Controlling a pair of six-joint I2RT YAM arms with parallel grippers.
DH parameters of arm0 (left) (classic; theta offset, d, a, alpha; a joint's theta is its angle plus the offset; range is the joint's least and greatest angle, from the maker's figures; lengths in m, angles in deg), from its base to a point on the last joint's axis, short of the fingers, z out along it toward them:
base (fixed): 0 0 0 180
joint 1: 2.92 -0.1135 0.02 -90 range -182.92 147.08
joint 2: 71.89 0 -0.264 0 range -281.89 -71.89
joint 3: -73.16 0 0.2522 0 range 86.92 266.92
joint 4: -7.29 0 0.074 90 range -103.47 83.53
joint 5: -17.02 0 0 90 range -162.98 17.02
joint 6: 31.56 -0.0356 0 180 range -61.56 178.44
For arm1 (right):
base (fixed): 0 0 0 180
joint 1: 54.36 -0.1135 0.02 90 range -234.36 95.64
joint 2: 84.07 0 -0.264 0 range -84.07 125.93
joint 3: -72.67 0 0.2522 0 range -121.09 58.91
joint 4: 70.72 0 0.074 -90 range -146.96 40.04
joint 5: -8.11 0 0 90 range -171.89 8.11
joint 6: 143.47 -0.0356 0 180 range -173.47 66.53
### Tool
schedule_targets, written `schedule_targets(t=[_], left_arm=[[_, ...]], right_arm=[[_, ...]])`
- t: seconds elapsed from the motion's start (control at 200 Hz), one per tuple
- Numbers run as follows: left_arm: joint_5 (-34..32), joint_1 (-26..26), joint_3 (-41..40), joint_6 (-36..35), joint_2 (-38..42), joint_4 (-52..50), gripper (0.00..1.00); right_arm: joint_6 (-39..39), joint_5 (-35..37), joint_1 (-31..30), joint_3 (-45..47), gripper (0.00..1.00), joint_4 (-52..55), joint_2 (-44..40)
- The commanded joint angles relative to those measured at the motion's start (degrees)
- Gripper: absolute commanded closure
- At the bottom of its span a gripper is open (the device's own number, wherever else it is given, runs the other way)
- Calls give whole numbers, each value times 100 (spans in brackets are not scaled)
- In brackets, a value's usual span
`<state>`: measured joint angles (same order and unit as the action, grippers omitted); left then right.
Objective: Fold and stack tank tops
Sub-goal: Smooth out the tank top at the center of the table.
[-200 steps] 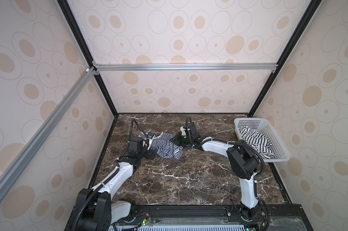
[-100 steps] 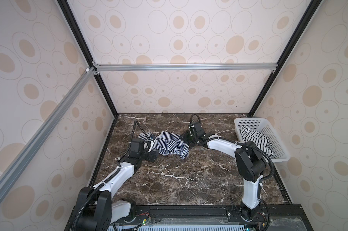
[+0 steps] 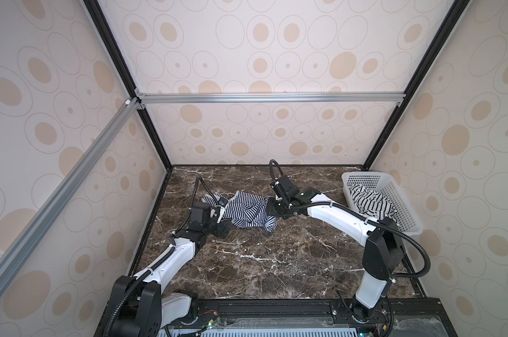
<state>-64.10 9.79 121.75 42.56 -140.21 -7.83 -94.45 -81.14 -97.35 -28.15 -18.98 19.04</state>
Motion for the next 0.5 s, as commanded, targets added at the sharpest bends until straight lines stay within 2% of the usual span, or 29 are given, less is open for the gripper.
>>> schedule_targets(t=[0.0,0.205,0.495], left_arm=[[-37,39,-16,-92,91,-41,1],[-121,39,-81,-100,40,20,1],[-263,44,-225,-99,89,139,1]], right_arm=[[160,395,-155,209,54,724,134],[-64,382,-246,616,52,342,406],[-38,201,-280,365,55,92,988]])
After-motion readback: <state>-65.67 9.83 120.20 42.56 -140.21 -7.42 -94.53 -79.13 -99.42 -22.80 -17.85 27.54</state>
